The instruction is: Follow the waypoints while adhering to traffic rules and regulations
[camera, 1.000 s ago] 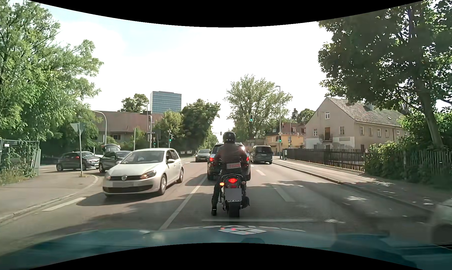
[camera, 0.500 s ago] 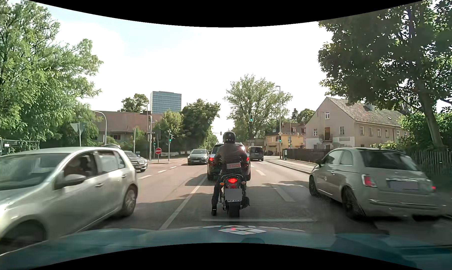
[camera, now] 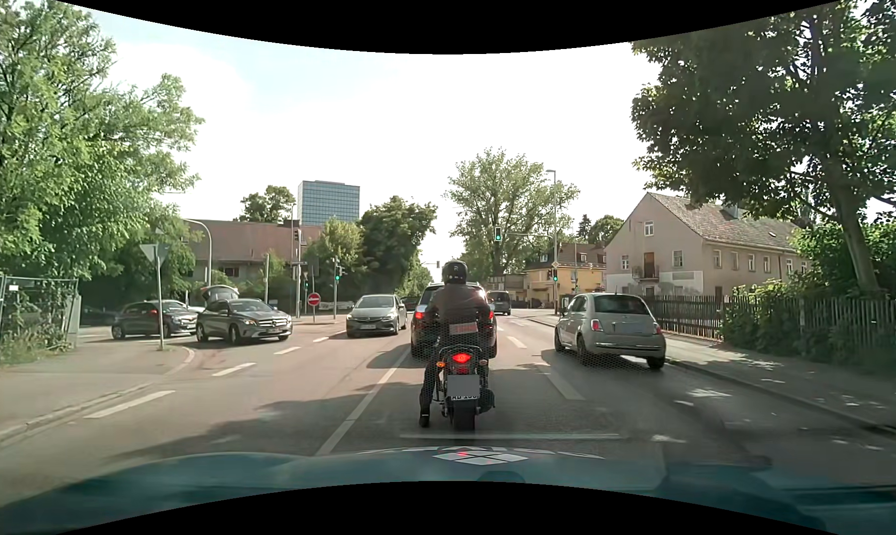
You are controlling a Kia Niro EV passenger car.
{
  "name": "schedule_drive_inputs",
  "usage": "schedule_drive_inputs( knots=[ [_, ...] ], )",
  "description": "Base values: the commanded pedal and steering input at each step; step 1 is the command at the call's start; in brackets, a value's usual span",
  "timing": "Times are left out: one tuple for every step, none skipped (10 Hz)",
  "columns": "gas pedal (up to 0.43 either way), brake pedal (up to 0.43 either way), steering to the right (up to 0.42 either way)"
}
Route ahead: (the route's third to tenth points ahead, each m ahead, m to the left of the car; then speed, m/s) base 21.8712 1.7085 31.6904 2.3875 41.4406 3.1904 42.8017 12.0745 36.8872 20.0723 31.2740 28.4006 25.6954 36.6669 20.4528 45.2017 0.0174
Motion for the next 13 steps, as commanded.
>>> schedule_drive_inputs(
  knots=[
    [0.000,0.232,-0.016],
    [0.000,0.250,-0.016],
    [0.000,0.250,-0.016],
    [0.000,0.256,-0.016],
    [0.000,0.262,-0.016],
    [0.000,0.262,-0.016],
    [0.000,0.262,-0.016],
    [0.000,0.262,-0.016],
    [0.000,0.262,-0.016],
    [0.000,0.262,-0.016],
    [0.000,0.262,-0.016],
    [0.000,0.268,-0.016],
    [0.000,0.268,-0.016]
  ],
)
